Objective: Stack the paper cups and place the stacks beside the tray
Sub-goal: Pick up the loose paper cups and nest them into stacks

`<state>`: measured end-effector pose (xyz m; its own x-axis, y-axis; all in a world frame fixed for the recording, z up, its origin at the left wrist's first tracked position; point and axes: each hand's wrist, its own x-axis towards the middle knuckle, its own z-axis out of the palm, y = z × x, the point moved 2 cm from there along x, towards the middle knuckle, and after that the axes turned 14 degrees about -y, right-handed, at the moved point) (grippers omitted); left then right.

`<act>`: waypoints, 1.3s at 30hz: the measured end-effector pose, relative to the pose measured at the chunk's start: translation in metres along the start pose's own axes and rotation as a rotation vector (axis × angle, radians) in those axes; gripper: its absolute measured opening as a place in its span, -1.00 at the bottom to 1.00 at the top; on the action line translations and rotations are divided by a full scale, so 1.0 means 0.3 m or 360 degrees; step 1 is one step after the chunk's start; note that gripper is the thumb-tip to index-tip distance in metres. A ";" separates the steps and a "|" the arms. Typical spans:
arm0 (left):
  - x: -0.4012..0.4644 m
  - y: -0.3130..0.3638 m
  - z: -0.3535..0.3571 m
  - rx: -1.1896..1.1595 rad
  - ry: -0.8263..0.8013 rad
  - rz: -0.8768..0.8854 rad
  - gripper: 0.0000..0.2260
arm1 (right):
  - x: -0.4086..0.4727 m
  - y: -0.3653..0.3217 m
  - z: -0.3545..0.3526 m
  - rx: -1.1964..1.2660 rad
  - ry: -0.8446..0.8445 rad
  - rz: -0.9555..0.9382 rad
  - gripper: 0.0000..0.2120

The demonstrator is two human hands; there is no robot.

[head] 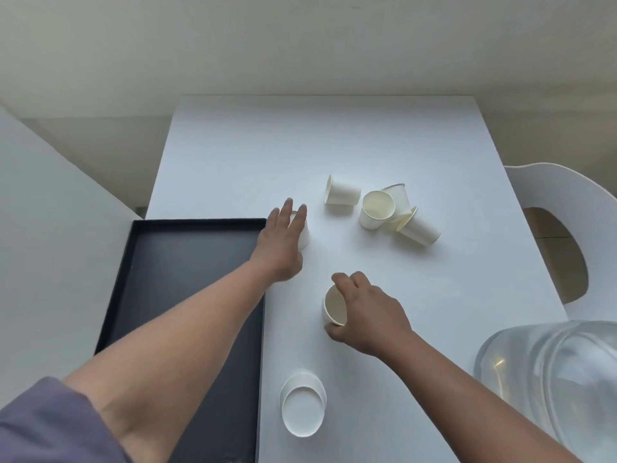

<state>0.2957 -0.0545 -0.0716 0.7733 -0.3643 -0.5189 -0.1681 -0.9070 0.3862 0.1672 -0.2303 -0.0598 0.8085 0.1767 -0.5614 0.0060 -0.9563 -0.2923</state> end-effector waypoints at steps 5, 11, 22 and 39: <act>0.047 -0.010 -0.013 -0.0242 0.0074 -0.0010 -0.45 | -0.012 0.039 0.021 0.0320 0.0064 0.0048 -0.32; -0.011 -0.041 0.052 -0.1397 0.0192 -0.0058 -0.47 | -0.010 0.128 -0.007 0.1816 0.0265 0.0252 -0.36; -0.138 0.046 0.147 -0.2466 -0.0505 -0.0215 -0.73 | -0.001 0.079 -0.009 0.2535 0.0176 0.0025 -0.39; -0.176 0.114 0.131 -0.1126 -0.0704 0.0447 -0.12 | 0.027 0.090 -0.071 0.1891 -0.0319 -0.0068 -0.30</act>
<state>0.2251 -0.0744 -0.0609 0.4280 -0.7357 -0.5250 0.2152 -0.4813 0.8498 0.1864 -0.2596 -0.0558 0.7144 0.3369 -0.6132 -0.6000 -0.1559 -0.7847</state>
